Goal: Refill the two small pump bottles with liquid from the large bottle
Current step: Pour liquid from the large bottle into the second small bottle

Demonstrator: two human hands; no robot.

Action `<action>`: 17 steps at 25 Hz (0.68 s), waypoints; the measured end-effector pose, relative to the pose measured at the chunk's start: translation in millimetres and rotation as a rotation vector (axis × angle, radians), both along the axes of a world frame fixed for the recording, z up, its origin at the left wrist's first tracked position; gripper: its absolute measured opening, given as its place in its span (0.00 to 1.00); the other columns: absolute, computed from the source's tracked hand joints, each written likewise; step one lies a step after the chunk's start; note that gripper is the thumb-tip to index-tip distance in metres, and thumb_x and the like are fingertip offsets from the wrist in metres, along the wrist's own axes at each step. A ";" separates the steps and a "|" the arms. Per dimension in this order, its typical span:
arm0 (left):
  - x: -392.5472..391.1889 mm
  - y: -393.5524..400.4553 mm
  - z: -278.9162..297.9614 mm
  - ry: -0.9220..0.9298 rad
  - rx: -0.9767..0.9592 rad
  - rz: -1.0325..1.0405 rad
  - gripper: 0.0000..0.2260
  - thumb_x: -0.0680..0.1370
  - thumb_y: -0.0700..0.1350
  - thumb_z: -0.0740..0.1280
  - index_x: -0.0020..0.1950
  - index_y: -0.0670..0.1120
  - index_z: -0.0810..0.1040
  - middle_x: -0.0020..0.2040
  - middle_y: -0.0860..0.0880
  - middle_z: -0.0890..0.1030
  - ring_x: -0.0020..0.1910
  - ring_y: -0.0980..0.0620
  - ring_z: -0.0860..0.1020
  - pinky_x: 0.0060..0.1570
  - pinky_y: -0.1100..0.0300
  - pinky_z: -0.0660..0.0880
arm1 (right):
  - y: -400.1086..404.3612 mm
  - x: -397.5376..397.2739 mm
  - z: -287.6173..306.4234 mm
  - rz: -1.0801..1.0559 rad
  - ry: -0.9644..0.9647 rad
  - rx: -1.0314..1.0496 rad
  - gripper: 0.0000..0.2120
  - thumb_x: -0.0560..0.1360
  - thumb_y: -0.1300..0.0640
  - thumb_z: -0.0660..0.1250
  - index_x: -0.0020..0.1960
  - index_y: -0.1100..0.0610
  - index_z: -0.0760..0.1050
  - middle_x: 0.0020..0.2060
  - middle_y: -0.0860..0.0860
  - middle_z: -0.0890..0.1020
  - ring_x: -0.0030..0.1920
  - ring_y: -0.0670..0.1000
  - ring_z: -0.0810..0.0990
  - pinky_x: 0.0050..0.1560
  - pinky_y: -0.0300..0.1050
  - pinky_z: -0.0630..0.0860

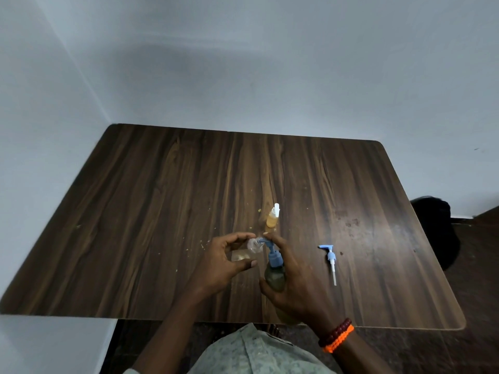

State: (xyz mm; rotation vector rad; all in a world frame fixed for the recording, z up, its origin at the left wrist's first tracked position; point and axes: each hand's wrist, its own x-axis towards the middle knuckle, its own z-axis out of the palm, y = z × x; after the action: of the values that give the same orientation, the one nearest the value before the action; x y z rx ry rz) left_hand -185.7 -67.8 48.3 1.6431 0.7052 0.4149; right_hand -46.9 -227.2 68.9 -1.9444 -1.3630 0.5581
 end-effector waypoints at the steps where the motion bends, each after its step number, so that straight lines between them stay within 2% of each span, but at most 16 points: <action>1: 0.0 0.3 -0.3 -0.003 -0.004 0.002 0.24 0.70 0.38 0.82 0.61 0.58 0.84 0.59 0.57 0.87 0.62 0.55 0.84 0.64 0.50 0.81 | -0.6 0.1 -2.7 0.006 0.000 -0.005 0.41 0.73 0.49 0.76 0.79 0.43 0.58 0.59 0.37 0.76 0.49 0.31 0.78 0.50 0.22 0.72; 3: 0.3 -0.9 -0.1 -0.002 -0.014 -0.001 0.24 0.70 0.36 0.82 0.60 0.57 0.84 0.58 0.58 0.87 0.61 0.57 0.84 0.62 0.55 0.81 | -1.4 0.1 -5.3 -0.001 -0.003 0.000 0.39 0.73 0.48 0.76 0.77 0.39 0.59 0.58 0.36 0.77 0.48 0.32 0.78 0.49 0.25 0.73; 6: 0.4 -5.5 -0.8 0.005 -0.008 -0.017 0.24 0.70 0.35 0.81 0.59 0.57 0.83 0.57 0.61 0.87 0.60 0.61 0.84 0.59 0.64 0.80 | -1.0 0.9 -7.1 -0.019 0.021 0.023 0.35 0.73 0.52 0.78 0.70 0.36 0.60 0.47 0.36 0.77 0.47 0.33 0.79 0.44 0.26 0.74; 8: 0.2 -5.7 -2.3 0.001 -0.007 -0.007 0.24 0.70 0.36 0.82 0.60 0.58 0.83 0.58 0.60 0.87 0.61 0.59 0.84 0.62 0.60 0.80 | -1.0 0.2 -7.4 -0.018 0.037 0.037 0.37 0.73 0.52 0.77 0.72 0.38 0.59 0.50 0.37 0.78 0.48 0.37 0.81 0.46 0.28 0.76; 10: -0.6 -4.2 -3.7 -0.005 -0.008 0.008 0.24 0.69 0.37 0.82 0.60 0.59 0.83 0.59 0.58 0.87 0.62 0.56 0.84 0.63 0.55 0.80 | -1.9 0.8 -7.8 0.004 0.021 0.022 0.41 0.73 0.50 0.76 0.77 0.38 0.56 0.58 0.38 0.78 0.49 0.42 0.82 0.48 0.31 0.77; 12: -1.3 -3.1 -3.4 -0.001 -0.005 0.014 0.24 0.69 0.38 0.82 0.60 0.58 0.84 0.59 0.58 0.87 0.62 0.56 0.84 0.63 0.54 0.80 | -4.1 1.0 -8.6 0.022 -0.017 -0.005 0.43 0.73 0.49 0.76 0.79 0.38 0.54 0.61 0.38 0.75 0.50 0.41 0.80 0.49 0.28 0.74; 14: -1.5 -3.7 -2.5 0.002 -0.009 0.003 0.24 0.69 0.37 0.82 0.60 0.57 0.84 0.58 0.58 0.87 0.61 0.57 0.84 0.63 0.55 0.81 | -5.1 0.3 -8.3 0.014 -0.047 -0.032 0.41 0.74 0.48 0.76 0.78 0.37 0.55 0.58 0.35 0.73 0.46 0.37 0.77 0.46 0.26 0.71; 17: -1.3 -7.1 -3.7 0.018 -0.026 -0.012 0.24 0.69 0.35 0.81 0.61 0.54 0.84 0.57 0.56 0.87 0.60 0.58 0.84 0.63 0.54 0.82 | -4.4 0.0 -9.5 -0.009 -0.036 -0.032 0.34 0.73 0.48 0.76 0.70 0.37 0.60 0.45 0.36 0.76 0.44 0.34 0.78 0.42 0.26 0.71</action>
State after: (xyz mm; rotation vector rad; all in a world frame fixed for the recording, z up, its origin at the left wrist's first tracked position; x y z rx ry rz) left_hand -187.0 -74.9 44.5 1.6273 0.7107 0.3811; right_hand -46.9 -231.6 59.5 -1.9936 -1.3747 0.5466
